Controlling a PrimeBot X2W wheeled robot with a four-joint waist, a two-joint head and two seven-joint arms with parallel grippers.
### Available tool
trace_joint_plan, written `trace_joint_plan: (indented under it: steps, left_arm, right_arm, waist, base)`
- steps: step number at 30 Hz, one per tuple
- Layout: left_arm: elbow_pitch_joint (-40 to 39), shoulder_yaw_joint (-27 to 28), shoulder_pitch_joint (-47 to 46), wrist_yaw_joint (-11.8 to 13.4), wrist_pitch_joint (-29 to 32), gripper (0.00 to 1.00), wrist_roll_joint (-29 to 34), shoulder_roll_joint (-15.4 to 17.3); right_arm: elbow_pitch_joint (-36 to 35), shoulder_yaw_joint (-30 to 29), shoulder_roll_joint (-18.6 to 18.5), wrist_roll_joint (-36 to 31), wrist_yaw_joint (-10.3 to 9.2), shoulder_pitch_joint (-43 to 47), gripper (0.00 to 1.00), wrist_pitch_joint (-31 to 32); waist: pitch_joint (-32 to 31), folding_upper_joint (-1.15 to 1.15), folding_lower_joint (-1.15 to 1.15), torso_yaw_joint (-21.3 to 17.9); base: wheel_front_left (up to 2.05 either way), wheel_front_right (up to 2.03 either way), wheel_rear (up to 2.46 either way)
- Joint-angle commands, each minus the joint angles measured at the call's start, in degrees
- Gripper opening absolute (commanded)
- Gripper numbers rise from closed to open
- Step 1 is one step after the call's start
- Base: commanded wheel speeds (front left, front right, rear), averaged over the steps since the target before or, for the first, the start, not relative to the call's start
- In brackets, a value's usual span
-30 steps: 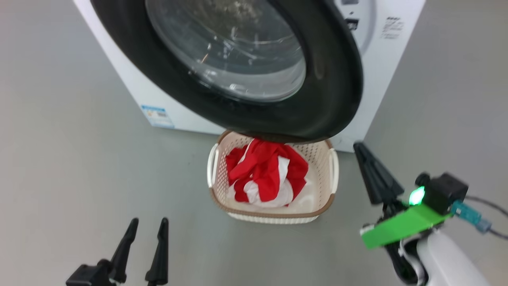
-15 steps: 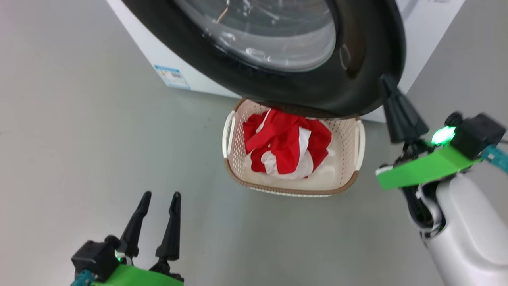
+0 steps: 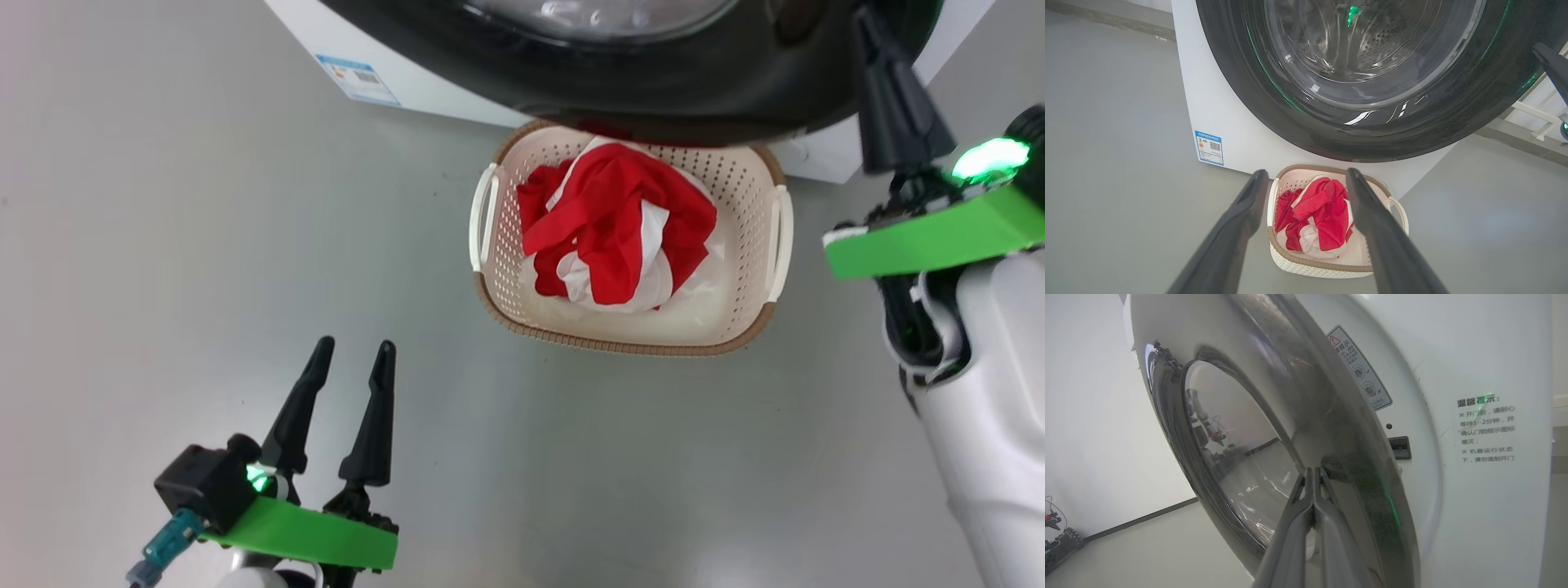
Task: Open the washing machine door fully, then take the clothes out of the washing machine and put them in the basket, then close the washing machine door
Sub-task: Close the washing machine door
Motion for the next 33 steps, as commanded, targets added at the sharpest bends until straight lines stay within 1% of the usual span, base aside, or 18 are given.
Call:
trace_joint_plan:
  steps: [1,6,14,24,28,33]
  left_arm:
    - [-1.5,1.7,-0.9,-0.3,-0.7,1.00,-0.4,0.8]
    - [-1.6,1.0,-2.4,-0.3,-0.7,1.00,-1.3,0.8]
    - [-1.6,0.7,-3.8,-0.3,-0.7,1.00,-1.8,0.8]
    - [-1.3,0.3,-4.6,-0.3,-0.7,1.00,-1.9,0.8]
    - [-1.1,0.3,-4.9,-0.3,-0.7,1.00,-1.8,0.8]
    - [-0.5,0.7,-4.2,-0.3,-0.7,1.00,-1.3,0.8]
  right_arm:
    - [-1.3,0.3,0.4,0.6,0.35,-1.2,0.00,-0.4]
    - [-1.0,-0.9,-0.1,0.3,0.35,-5.0,0.00,-0.4]
    - [-0.6,-3.8,0.7,0.5,0.35,-9.6,0.00,-0.4]
    - [0.3,-5.5,0.8,0.8,0.35,-12.1,0.00,-0.4]
    - [0.5,-4.4,0.6,0.5,0.35,-12.2,0.00,-0.4]
    - [0.9,-1.3,0.3,0.3,0.35,-9.1,0.00,-0.4]
  waist:
    - [1.6,0.00,0.00,0.7]
    - [3.7,0.00,0.00,1.5]
    - [5.7,0.00,0.00,1.9]
    - [6.2,0.00,0.00,2.3]
    - [6.0,0.00,0.00,2.2]
    - [4.0,0.00,0.00,1.6]
  base:
    - [0.00,0.00,0.00]
    - [0.00,0.00,0.00]
    - [0.00,0.00,0.00]
    - [0.00,0.00,0.00]
    - [0.00,0.00,0.00]
    - [0.00,0.00,0.00]
